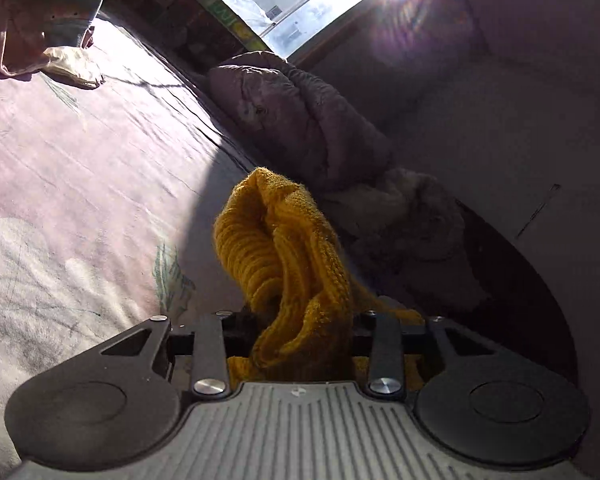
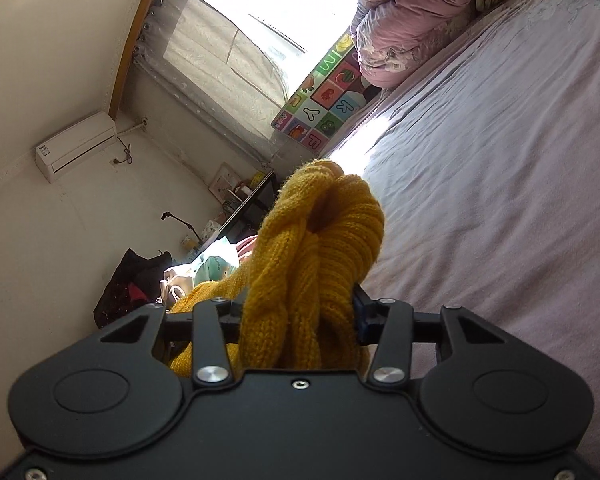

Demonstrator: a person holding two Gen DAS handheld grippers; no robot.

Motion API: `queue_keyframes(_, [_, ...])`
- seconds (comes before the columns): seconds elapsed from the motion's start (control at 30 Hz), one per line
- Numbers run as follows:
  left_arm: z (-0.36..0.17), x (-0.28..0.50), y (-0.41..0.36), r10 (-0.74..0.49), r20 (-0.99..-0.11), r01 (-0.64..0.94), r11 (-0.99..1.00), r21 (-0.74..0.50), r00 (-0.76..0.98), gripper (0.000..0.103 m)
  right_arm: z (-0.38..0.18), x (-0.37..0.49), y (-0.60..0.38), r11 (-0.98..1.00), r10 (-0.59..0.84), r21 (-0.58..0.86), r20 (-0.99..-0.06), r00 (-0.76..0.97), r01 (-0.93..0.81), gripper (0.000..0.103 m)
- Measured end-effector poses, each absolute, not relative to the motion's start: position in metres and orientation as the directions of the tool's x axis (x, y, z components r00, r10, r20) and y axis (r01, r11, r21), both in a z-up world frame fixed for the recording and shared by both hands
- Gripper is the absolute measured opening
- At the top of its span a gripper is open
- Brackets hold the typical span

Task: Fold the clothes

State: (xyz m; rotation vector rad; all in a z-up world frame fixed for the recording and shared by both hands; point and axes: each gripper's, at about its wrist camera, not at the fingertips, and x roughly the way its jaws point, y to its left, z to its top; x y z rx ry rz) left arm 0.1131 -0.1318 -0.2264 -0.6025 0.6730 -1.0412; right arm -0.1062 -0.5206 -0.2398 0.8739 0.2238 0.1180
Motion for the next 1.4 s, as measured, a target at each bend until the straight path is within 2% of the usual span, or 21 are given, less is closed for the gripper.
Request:
queue_keyframes(0.07, [-0.233,0.116,-0.138,-0.899,-0.27,0.565,0.428,-0.706,0.344,0.036,-0.244,-0.101,-0.521,0.644,0.199,0.765,-0.189,0.962,0.017,0.047])
queue_keyframes(0.1, [-0.241,0.121,-0.143,-0.893,-0.311,0.555,0.446,-0.702,0.325,0.04,-0.25,-0.097,-0.523,0.639,0.201,0.767,-0.237,0.951,0.056,0.054])
queue_keyframes(0.17, [-0.254,0.125,-0.141,-0.864,-0.386,0.514,0.503,-0.695,0.323,0.052,-0.257,-0.092,-0.523,0.679,0.165,0.723,-0.323,0.932,0.13,0.052])
queue_keyframes(0.2, [-0.256,0.124,-0.137,-0.847,-0.41,0.498,0.531,-0.686,0.338,0.061,-0.257,-0.092,-0.522,0.698,0.153,0.703,-0.337,0.929,0.14,0.058])
queue_keyframes(0.27, [-0.255,0.123,-0.133,-0.85,-0.413,0.479,0.525,-0.703,0.325,0.066,-0.251,-0.094,-0.522,0.707,0.135,0.69,-0.35,0.927,0.158,0.066])
queue_keyframes(0.37, [-0.261,0.121,-0.122,-0.854,-0.412,0.409,0.516,-0.753,0.318,0.067,-0.255,-0.097,-0.531,0.662,0.153,0.732,-0.342,0.927,0.161,0.067])
queue_keyframes(0.43, [-0.266,0.123,-0.124,-0.855,-0.411,0.365,0.51,-0.779,0.317,0.068,-0.254,-0.093,-0.53,0.667,0.177,0.727,-0.369,0.912,0.165,0.069])
queue_keyframes(0.5, [-0.273,0.127,-0.129,-0.869,-0.389,0.312,0.478,-0.821,0.306,0.07,-0.253,-0.087,-0.525,0.681,0.199,0.713,-0.399,0.895,0.166,0.078])
queue_keyframes(0.57, [-0.277,0.13,-0.141,-0.886,-0.373,0.324,0.451,-0.832,0.275,0.07,-0.252,-0.08,-0.519,0.699,0.21,0.696,-0.418,0.884,0.163,0.082])
queue_keyframes(0.6, [-0.278,0.131,-0.146,-0.887,-0.377,0.35,0.454,-0.82,0.266,0.065,-0.252,-0.077,-0.516,0.709,0.212,0.686,-0.427,0.879,0.162,0.081])
queue_keyframes(0.63, [-0.28,0.129,-0.147,-0.883,-0.386,0.373,0.464,-0.804,0.266,0.047,-0.252,-0.074,-0.515,0.72,0.212,0.676,-0.432,0.877,0.159,0.08])
queue_keyframes(0.7, [-0.289,0.129,-0.142,-0.889,-0.371,0.388,0.452,-0.803,0.268,0.036,-0.256,-0.076,-0.516,0.717,0.209,0.681,-0.415,0.885,0.15,0.061])
queue_keyframes(0.73, [-0.292,0.129,-0.137,-0.901,-0.347,0.379,0.426,-0.821,0.26,0.033,-0.259,-0.079,-0.517,0.709,0.21,0.69,-0.4,0.892,0.142,0.056])
queue_keyframes(0.8, [-0.292,0.126,-0.133,-0.911,-0.319,0.383,0.402,-0.832,0.261,0.032,-0.262,-0.086,-0.514,0.699,0.215,0.705,-0.37,0.904,0.122,0.049])
queue_keyframes(0.9, [-0.29,0.119,-0.129,-0.923,-0.263,0.397,0.361,-0.844,0.279,0.03,-0.262,-0.094,-0.505,0.693,0.198,0.712,-0.341,0.919,0.115,0.045])
queue_keyframes(1.1, [-0.264,0.111,-0.137,-0.944,-0.165,0.483,0.291,-0.826,0.286,0.03,-0.242,-0.109,-0.511,0.678,0.181,0.733,-0.231,0.956,0.049,0.044])
queue_keyframes(1.27, [-0.238,0.114,-0.17,-0.959,-0.131,0.539,0.251,-0.804,0.251,0.03,-0.217,-0.12,-0.526,0.681,0.13,0.732,-0.172,0.976,0.039,0.044])
queue_keyframes(1.4, [-0.224,0.123,-0.228,-0.977,-0.125,0.592,0.204,-0.78,0.172,0.03,-0.204,-0.138,-0.55,0.674,0.038,0.735,-0.134,0.99,0.074,0.044])
